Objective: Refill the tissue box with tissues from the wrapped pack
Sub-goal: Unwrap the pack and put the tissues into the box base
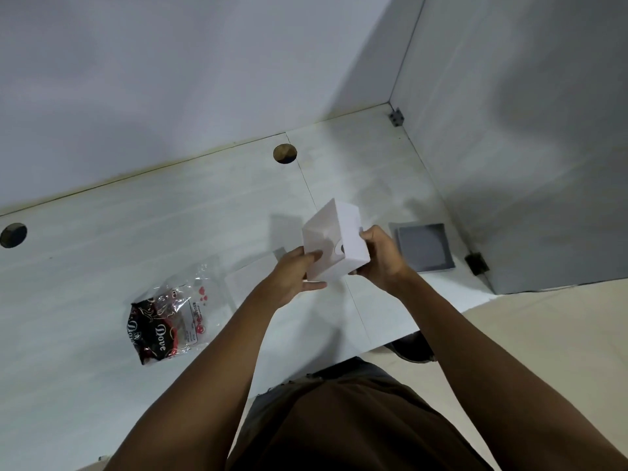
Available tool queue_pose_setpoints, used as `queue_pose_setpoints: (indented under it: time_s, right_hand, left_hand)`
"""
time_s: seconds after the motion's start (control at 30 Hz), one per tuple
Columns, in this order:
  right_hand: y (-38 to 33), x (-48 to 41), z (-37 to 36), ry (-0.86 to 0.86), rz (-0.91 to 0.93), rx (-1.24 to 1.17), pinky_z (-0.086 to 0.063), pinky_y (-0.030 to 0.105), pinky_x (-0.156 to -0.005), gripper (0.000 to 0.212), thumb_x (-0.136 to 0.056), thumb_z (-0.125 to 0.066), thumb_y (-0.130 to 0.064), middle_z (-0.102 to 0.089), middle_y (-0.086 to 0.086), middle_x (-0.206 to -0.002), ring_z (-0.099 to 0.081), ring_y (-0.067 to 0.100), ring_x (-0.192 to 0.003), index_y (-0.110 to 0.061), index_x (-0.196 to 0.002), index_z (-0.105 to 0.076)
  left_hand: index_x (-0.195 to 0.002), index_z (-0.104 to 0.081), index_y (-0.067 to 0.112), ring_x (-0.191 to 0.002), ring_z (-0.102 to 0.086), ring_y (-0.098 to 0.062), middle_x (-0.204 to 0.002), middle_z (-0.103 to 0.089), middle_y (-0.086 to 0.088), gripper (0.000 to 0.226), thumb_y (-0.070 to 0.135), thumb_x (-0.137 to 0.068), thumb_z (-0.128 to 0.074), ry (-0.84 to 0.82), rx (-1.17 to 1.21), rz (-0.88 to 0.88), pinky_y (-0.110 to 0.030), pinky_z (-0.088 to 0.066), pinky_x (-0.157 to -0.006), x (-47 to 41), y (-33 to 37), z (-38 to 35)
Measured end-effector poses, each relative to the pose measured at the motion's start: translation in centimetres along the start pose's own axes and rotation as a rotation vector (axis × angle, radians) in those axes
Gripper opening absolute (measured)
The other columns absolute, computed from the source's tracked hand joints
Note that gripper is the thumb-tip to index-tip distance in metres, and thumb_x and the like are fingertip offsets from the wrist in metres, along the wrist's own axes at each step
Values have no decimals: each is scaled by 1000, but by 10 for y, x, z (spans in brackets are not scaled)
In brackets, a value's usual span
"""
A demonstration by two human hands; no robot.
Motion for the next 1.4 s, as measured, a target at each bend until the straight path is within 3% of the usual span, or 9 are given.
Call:
queue_pose_setpoints:
  time_s: [0.17,0.27,0.5,0.67,0.83,0.97,1.07,1.23,1.4]
  right_hand:
    - [7,4,19,122,-9,276,-59,36,-72,56,-89,-54,-64,-73,4,-108,-68,20,-90,-18,-121,-66]
    - [7,7,29,204,59,517,-62,38,-77,51,-90,-66,-52,-70,4,-112,-68,23,-99,-18,-128,-64]
    - [11,-13,39,386,5,989,-58,35,-62,26,-93,-55,-17,-73,16,-97,-73,33,-73,0,-104,-71]
    - [15,-23,42,471,-18,1121,-62,43,-68,22,-86,-52,-10,-73,19,-84,-73,36,-75,3,-88,-71]
    - [18,-21,40,491,-34,1137,-53,33,-71,29,-91,-59,-21,-72,18,-106,-66,32,-87,0,-108,-68]
    - [1,8,16,687,303,1123,-50,39,-95,39,-92,-65,-21,-63,16,-126,-61,31,-113,-3,-127,-61]
    - [6,21,-33,522,492,1090,-54,36,-88,27,-93,-65,-17,-66,12,-118,-66,27,-102,-5,-118,-65]
    - [50,5,-118,82,266,1106,-46,36,-105,51,-94,-67,-29,-59,13,-132,-59,28,-120,-4,-136,-53]
    - [81,-28,-142,172,-49,1232,-45,44,-108,81,-92,-63,-51,-44,21,-146,-48,37,-134,4,-143,-34]
  left_hand:
    - [-119,-63,5,-92,-69,-38,-110,-61,-8,33,1,-93,-44,386,-269,-141,-40,-63,-67,-9,0,-2]
    - [-97,-61,11,-81,-71,-37,-98,-68,-9,20,6,-93,-42,500,-489,-239,-42,-61,-70,-14,0,0]
    - [-98,-61,8,-81,-59,-30,-77,-54,1,20,7,-91,-42,342,-532,-169,-53,-57,-87,-33,-22,-7]
    - [-104,-62,4,-100,-64,-39,-97,-64,-18,26,15,-86,-46,297,-570,-75,-50,-57,-90,-37,-26,-4]
    - [-93,-64,7,-82,-59,-26,-87,-61,-8,21,25,-82,-60,245,-536,-110,-44,-56,-81,-29,-11,2]
    - [-86,-65,21,-78,-71,-21,-88,-70,-3,4,23,-84,-63,367,-305,-245,-38,-59,-70,5,7,36]
    - [-94,-71,13,-67,-71,-19,-83,-73,-3,11,16,-89,-61,586,-182,-289,-33,-57,-62,35,-3,84]
    - [-93,-71,16,-83,-73,-29,-85,-75,-5,20,30,-82,-63,729,-284,-85,-45,-60,-82,57,-56,145]
    - [-125,-56,9,-104,-65,-25,-112,-67,-5,47,30,-86,-70,656,-474,-69,-31,-47,-81,59,-72,142]
Point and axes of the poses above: each hand's wrist, its own x-axis away from the middle knuckle, its own z-axis out of the back of the hand, y = z × x, the point moved 5 cm from there along -x, towards the middle knuckle
